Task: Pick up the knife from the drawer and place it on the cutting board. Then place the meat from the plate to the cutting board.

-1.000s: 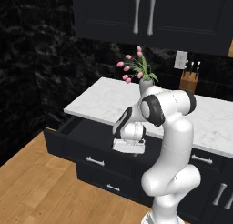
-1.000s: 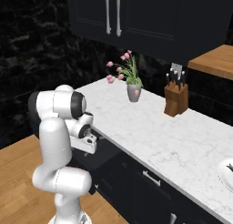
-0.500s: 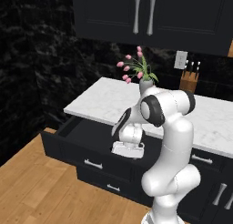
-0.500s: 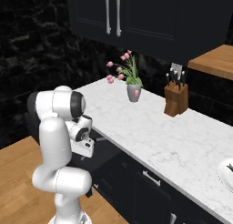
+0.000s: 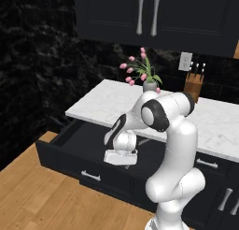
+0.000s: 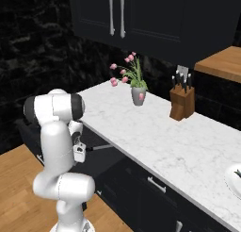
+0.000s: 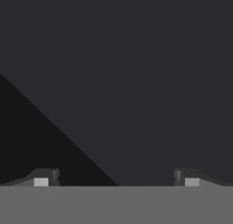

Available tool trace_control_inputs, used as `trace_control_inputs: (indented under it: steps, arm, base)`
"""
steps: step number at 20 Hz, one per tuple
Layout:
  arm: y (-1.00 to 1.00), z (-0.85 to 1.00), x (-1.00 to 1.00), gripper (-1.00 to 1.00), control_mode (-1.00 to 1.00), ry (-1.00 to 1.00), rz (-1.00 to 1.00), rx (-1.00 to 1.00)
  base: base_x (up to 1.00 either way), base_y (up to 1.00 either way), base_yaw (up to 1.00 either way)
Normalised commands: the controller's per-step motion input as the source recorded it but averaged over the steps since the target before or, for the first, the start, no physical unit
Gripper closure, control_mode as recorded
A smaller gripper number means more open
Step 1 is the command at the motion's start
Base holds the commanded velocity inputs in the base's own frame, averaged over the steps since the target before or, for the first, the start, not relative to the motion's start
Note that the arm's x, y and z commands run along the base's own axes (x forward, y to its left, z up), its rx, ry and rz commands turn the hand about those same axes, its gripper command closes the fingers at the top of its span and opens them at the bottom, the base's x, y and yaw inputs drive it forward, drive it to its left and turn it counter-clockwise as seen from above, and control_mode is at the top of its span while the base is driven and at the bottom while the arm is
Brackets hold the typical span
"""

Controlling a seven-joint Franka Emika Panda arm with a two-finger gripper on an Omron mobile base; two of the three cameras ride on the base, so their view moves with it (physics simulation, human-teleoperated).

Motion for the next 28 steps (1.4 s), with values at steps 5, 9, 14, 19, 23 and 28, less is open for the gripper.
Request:
trace_control_inputs:
  steps: [5,9,14,19,23,28]
  arm:
    - [0.09,0.08,-0.04,-1.0,-1.0,0.0,0.06,0.0]
    - [0.04,0.17,-0.2,-1.0,-1.0,0.0,0.11,0.01]
    - [0.0,0.2,-0.09,-1.0,-1.0,-0.02,0.04,0.01]
    - [0.0,0.2,0.2,-1.0,-1.0,-0.08,-0.14,0.0]
    - [-0.01,0.15,0.36,-1.0,-1.0,-0.11,-0.27,0.0]
    - [-0.15,0.05,0.46,-1.0,-1.0,-0.08,-0.32,0.0]
  base:
    - [0.0,0.0,0.0]
    - [0.0,0.0,0.0]
    - [0.0,0.0,0.0]
    - [0.0,0.0,0.0]
    - [0.0,0.0,0.0]
    - [0.0,0.0,0.0]
